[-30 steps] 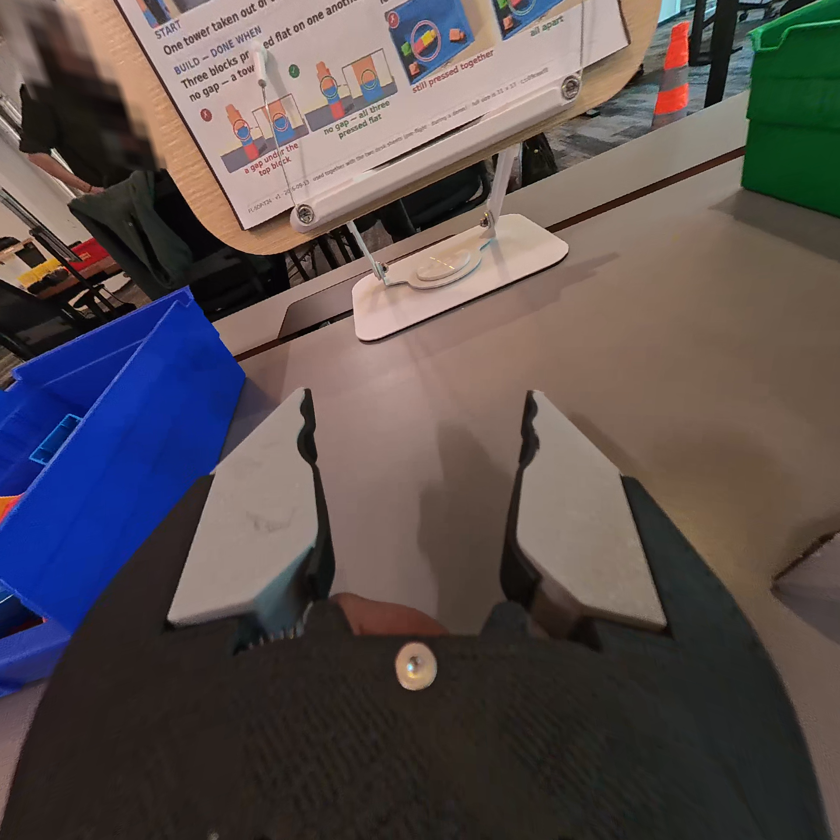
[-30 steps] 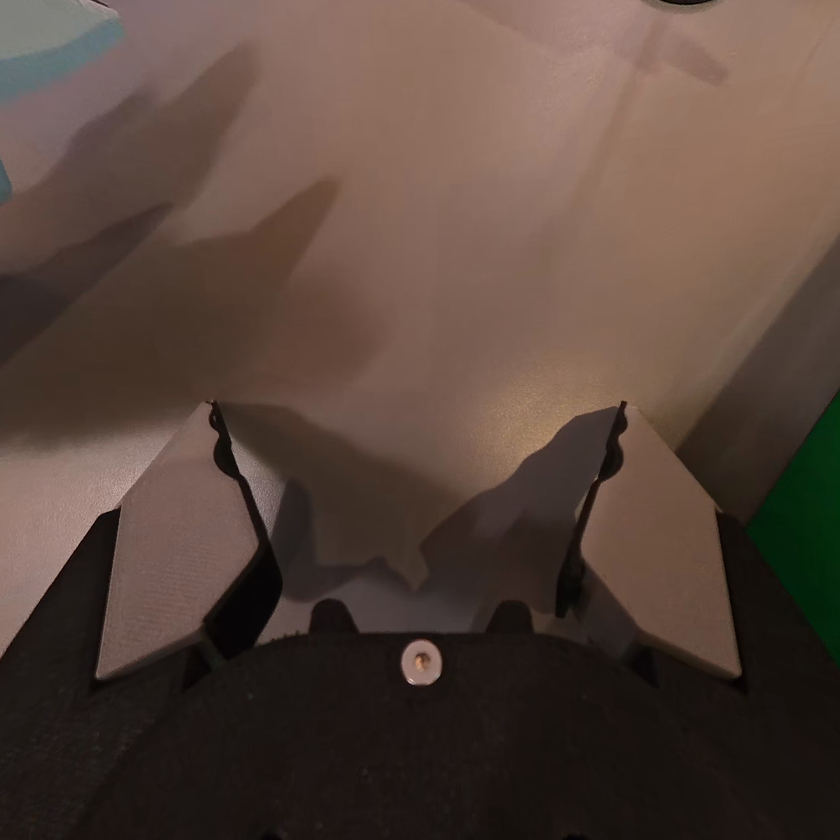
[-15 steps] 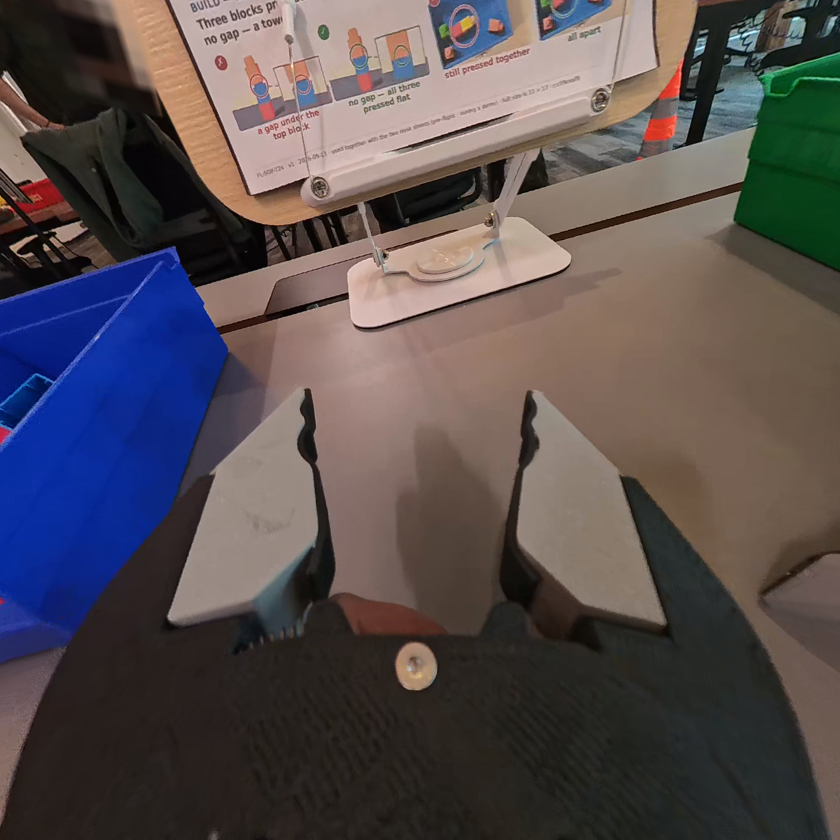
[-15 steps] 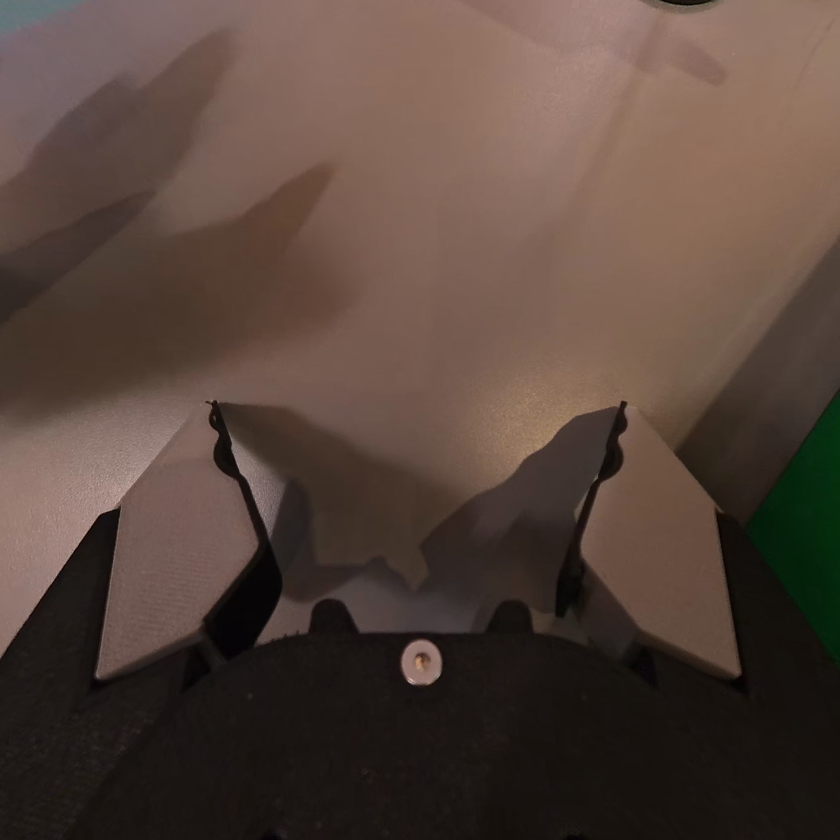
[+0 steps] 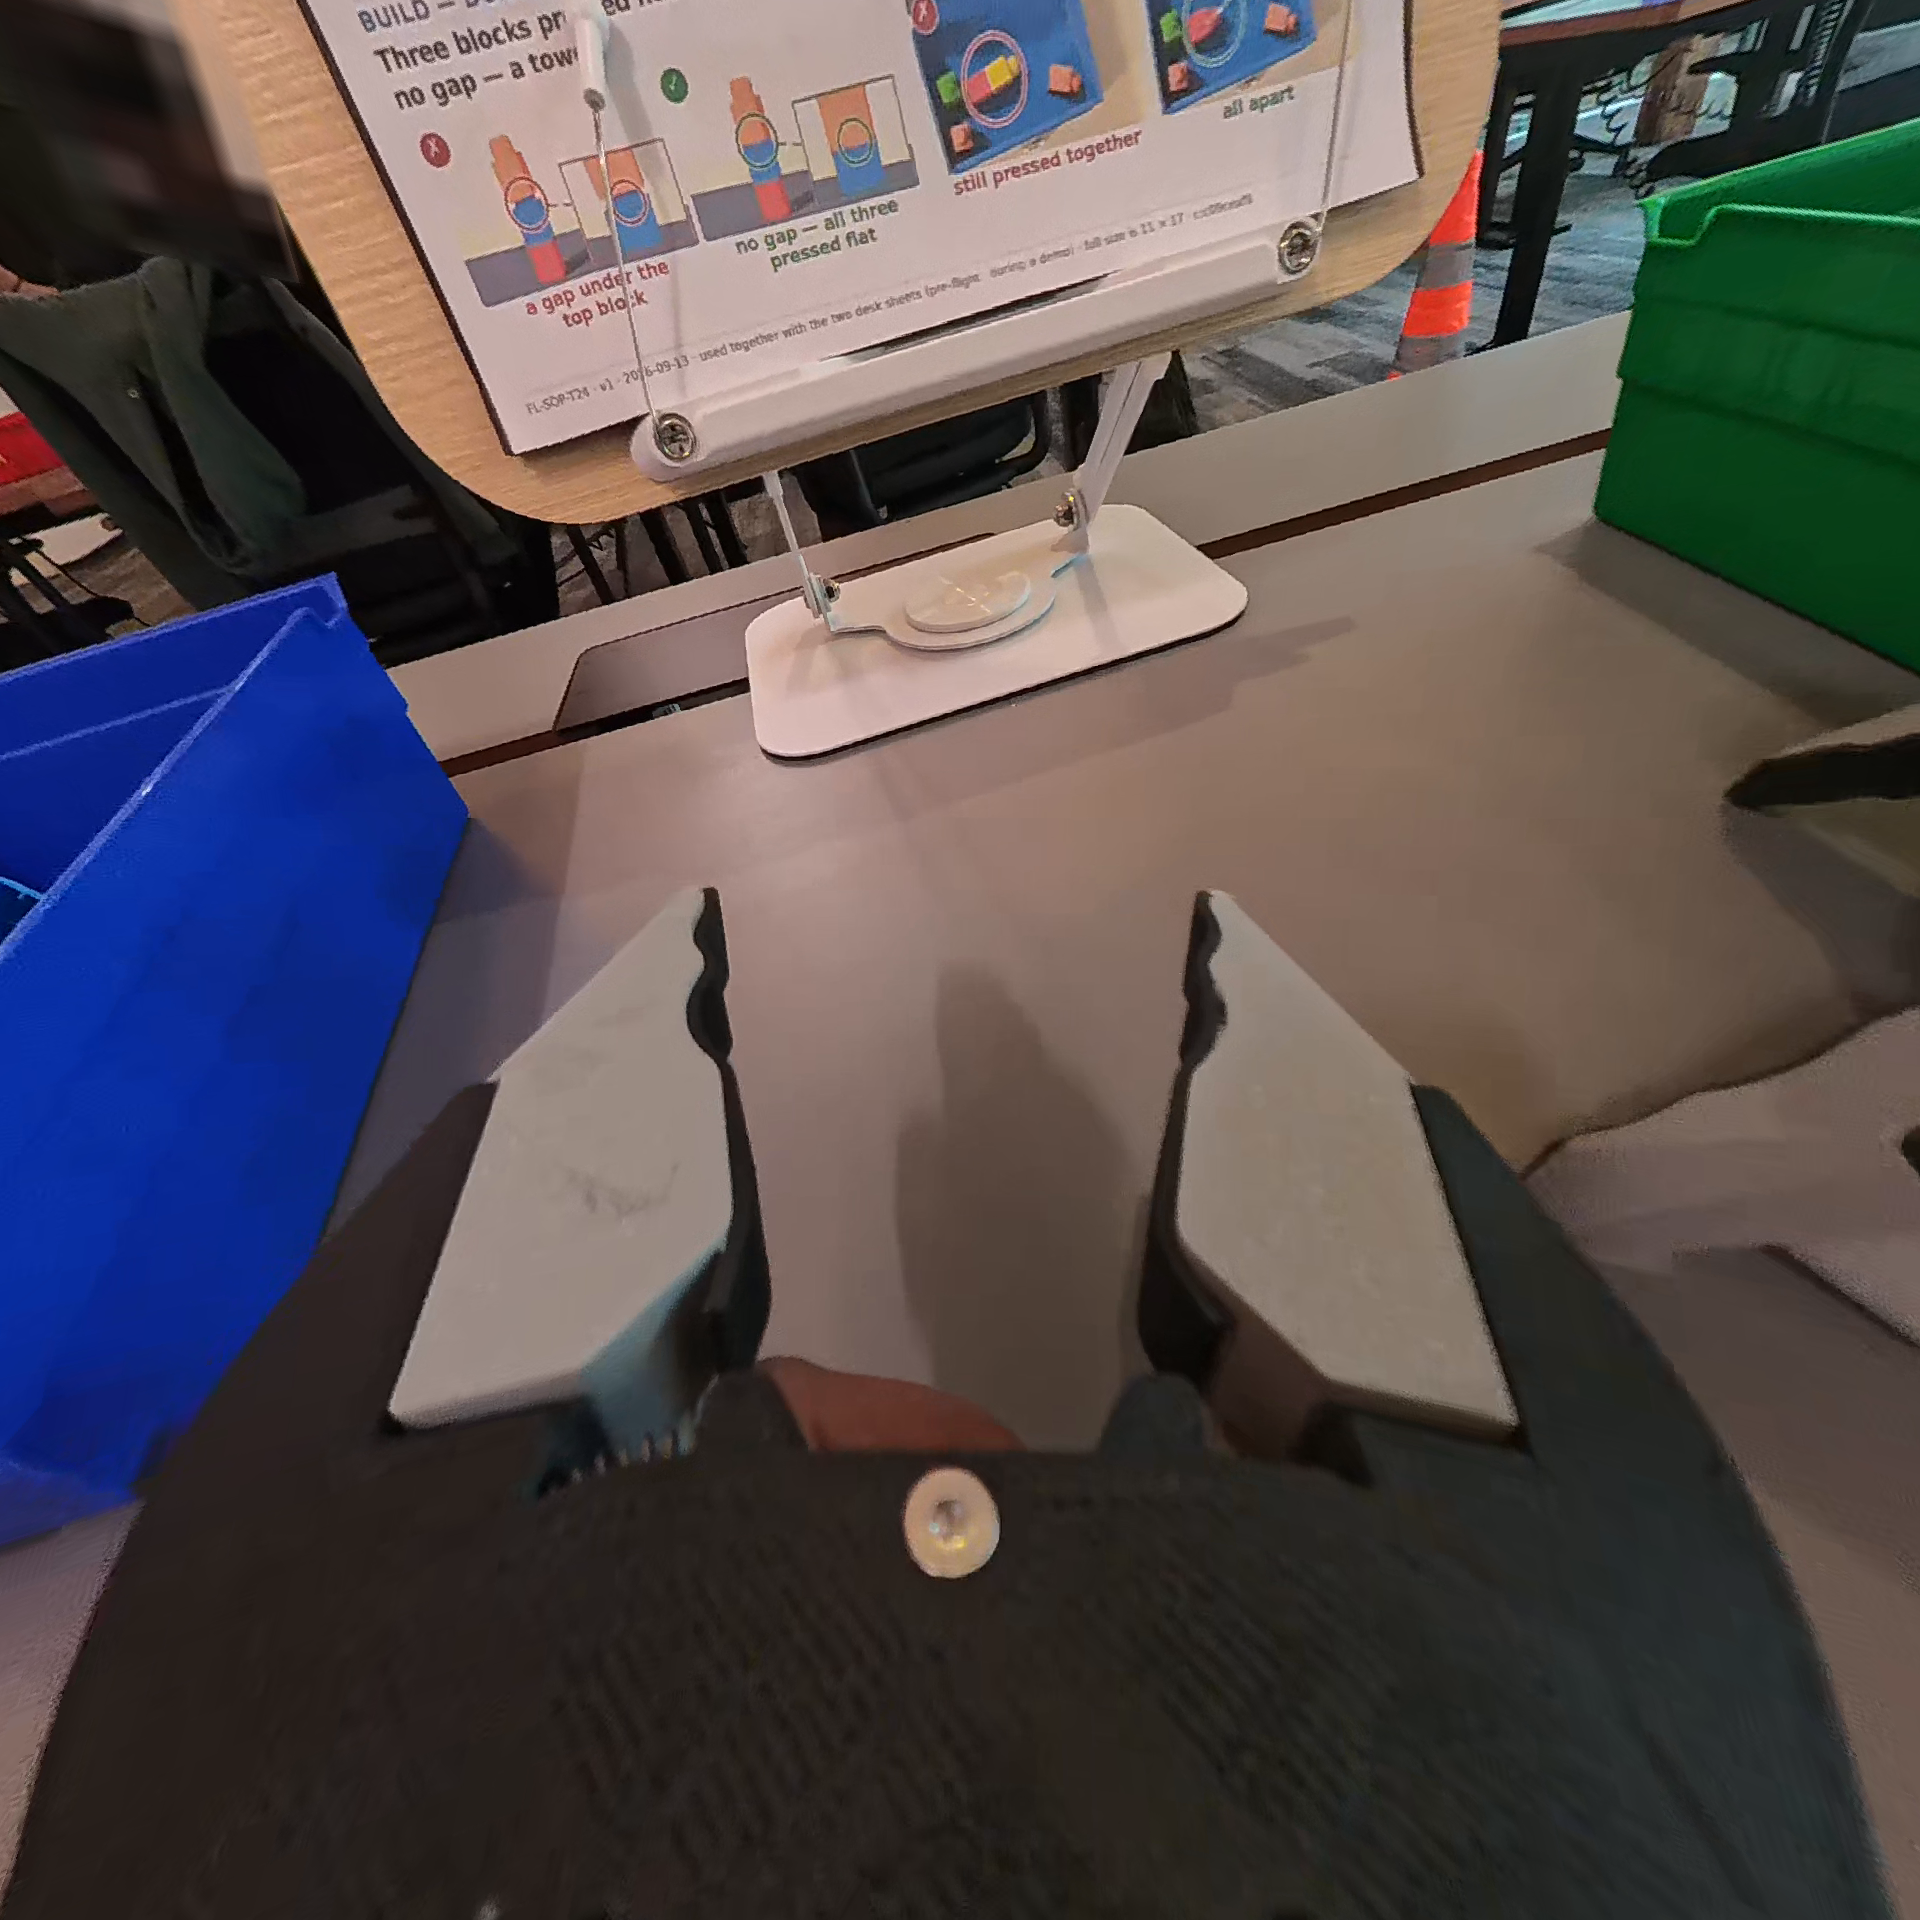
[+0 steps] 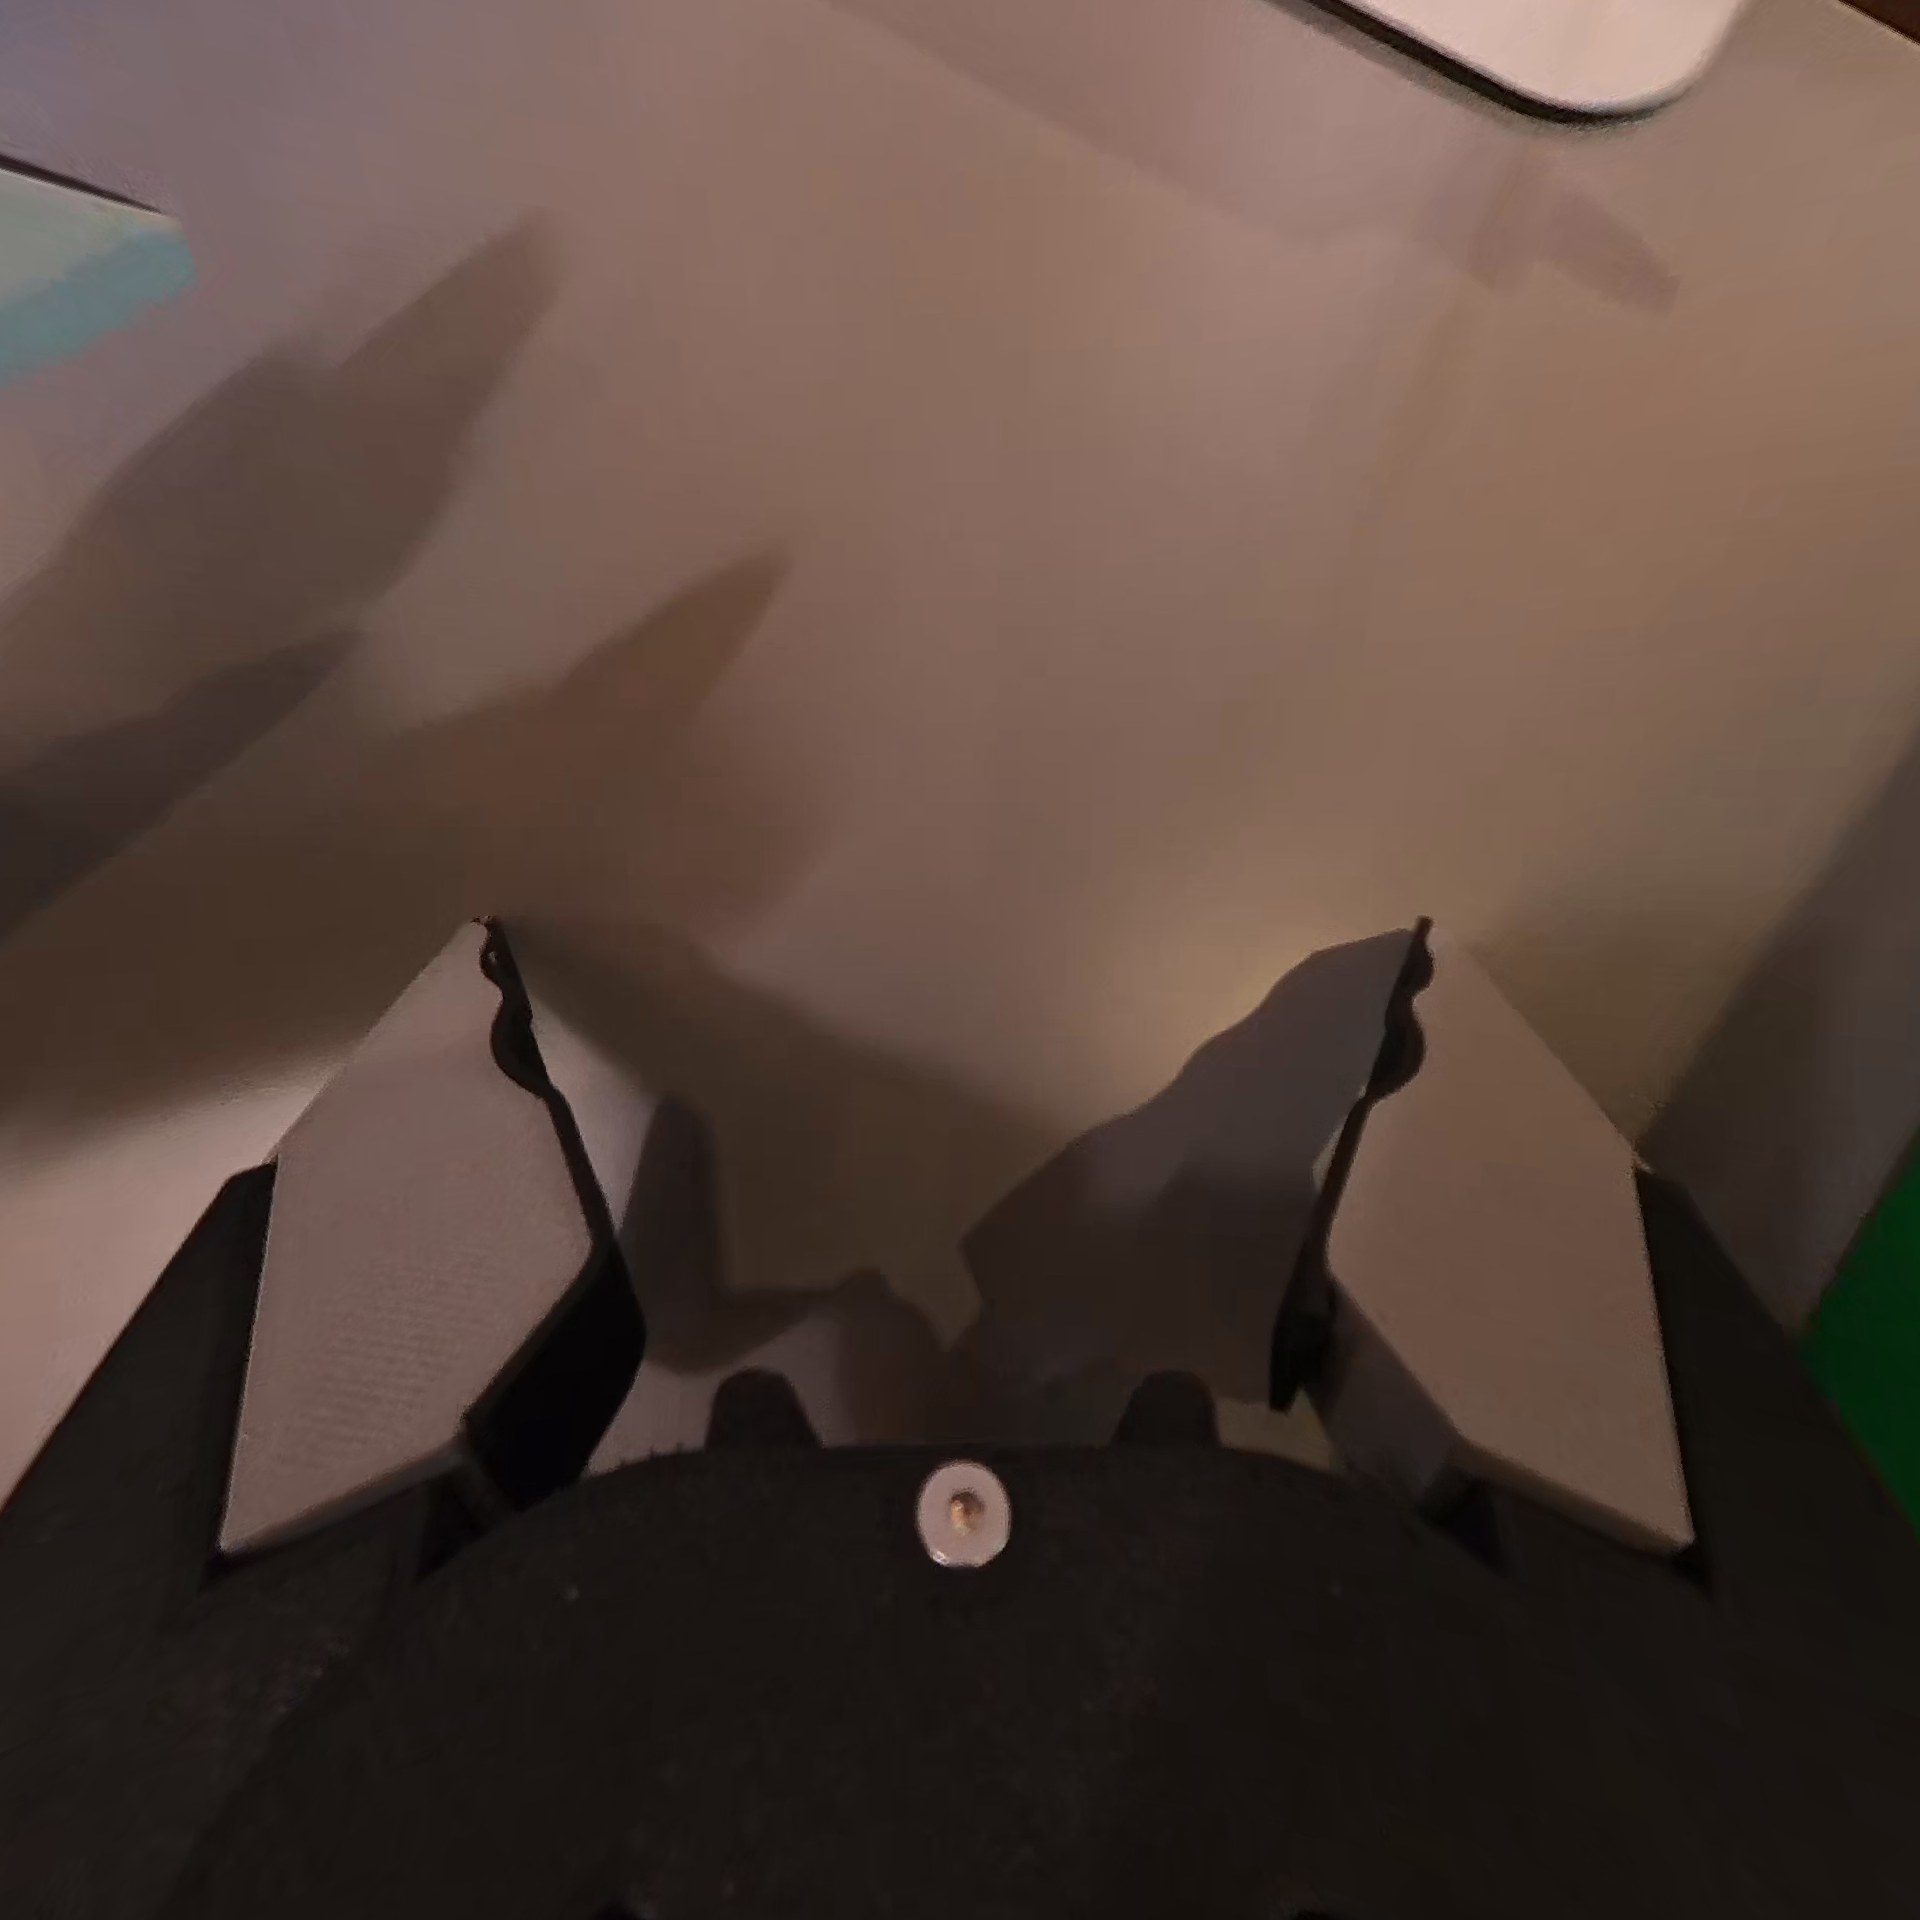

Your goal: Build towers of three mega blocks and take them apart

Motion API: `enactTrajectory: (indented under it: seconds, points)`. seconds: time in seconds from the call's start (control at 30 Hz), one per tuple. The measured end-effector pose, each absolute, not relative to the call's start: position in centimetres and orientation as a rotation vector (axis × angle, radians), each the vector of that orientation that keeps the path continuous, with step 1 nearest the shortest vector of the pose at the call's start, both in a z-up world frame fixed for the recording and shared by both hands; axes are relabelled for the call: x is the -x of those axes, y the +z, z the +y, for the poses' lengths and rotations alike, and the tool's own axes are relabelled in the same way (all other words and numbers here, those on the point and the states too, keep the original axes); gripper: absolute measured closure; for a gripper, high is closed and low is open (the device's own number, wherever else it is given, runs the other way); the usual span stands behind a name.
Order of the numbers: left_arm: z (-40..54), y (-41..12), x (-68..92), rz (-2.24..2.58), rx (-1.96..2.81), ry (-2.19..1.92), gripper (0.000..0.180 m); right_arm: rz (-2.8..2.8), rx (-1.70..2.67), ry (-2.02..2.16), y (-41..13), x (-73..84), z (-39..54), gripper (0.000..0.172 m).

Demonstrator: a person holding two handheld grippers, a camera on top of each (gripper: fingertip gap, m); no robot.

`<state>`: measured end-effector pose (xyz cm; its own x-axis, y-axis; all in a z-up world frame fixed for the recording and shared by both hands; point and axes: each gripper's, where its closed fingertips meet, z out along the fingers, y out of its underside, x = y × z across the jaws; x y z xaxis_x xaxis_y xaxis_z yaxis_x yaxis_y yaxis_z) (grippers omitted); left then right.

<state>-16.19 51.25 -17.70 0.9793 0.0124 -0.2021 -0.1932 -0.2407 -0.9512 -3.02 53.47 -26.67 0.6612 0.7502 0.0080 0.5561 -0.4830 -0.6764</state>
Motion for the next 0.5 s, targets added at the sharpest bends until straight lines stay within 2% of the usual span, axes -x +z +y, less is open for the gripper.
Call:
enactTrajectory:
  seconds: [0.1, 0.13, 0.17, 0.2, 0.27, 0.33, 0.37, 0.5]
  points:
    - [51.3, -17.8, 16.3, 0.124, 1.813, 0.168, 0.093, -1.046, 2.193, 0.398, -26.6, 4.3, 54.1, 0.021]
    - [51.3, -17.8, 16.3, 0.124, 1.815, 0.165, 0.093, -1.047, 2.176, 0.408, -26.3, 4.5, 54.1, 0.032]
    - [51.3, -17.9, 16.2, 0.126, 1.817, 0.165, 0.093, -1.065, 2.141, 0.430, -25.9, 4.8, 53.9, 0.054]
    - [51.4, -17.9, 16.2, 0.129, 1.819, 0.167, 0.093, -1.082, 2.100, 0.454, -25.4, 4.9, 53.6, 0.087]
    - [51.4, -18.0, 16.2, 0.135, 1.827, 0.172, 0.093, -1.054, 2.042, 0.437, -24.5, 4.4, 53.7, 0.101]
    - [51.5, -18.1, 16.1, 0.141, 1.831, 0.174, 0.093, -0.997, 2.006, 0.347, -23.9, 3.3, 54.4, 0.064]
    - [51.5, -18.1, 16.1, 0.143, 1.831, 0.177, 0.093, -0.982, 1.979, 0.299, -23.5, 3.0, 54.8, 0.057]
    - [51.5, -18.1, 16.0, 0.151, 1.829, 0.189, 0.093, -0.928, 1.877, 0.163, -21.8, 2.5, 55.7, 0.059]
